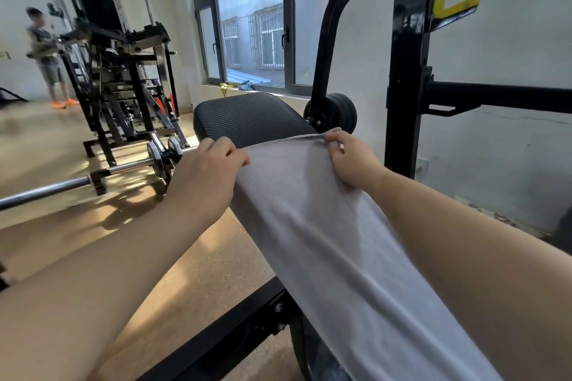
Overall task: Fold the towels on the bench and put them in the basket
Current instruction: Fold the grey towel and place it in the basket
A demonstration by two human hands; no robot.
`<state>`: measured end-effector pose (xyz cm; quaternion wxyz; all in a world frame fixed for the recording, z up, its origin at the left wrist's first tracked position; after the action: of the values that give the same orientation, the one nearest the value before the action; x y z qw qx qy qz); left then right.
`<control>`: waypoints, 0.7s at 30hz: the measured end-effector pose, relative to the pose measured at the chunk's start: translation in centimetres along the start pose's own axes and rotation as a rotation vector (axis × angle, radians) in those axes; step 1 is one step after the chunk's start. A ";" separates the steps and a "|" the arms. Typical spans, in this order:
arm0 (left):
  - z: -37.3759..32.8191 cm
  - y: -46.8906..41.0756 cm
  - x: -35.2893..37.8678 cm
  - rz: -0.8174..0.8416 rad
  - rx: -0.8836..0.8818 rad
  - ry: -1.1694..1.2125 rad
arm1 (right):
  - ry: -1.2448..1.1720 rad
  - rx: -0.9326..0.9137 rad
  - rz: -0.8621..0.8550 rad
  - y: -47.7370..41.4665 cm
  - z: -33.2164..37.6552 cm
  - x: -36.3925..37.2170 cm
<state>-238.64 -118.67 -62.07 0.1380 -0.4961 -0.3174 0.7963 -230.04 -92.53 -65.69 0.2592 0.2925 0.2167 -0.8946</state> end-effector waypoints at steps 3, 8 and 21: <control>-0.2 0.0 0.3 0.021 -0.035 -0.009 | 0.045 -0.016 0.114 0.0 1.6 1.3; -0.3 0.3 0.4 0.049 -0.125 0.042 | 0.052 0.132 0.194 -0.5 0.4 2.9; -6.1 1.3 -1.0 0.081 -0.100 0.182 | 0.333 0.214 0.091 5.9 -4.8 -2.5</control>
<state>-232.66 -117.99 -64.06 0.1089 -0.5849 -0.3227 0.7361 -222.88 -93.61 -69.07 0.2273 0.4717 0.1471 -0.8392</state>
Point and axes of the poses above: each hand's wrist, its own y-axis away from the middle knuckle, its own x-axis out of the palm, z = x × y, the point moved 9 cm from there along -y, towards the middle knuckle, and after that the axes turned 12 degrees about x, right-handed, at the moved point
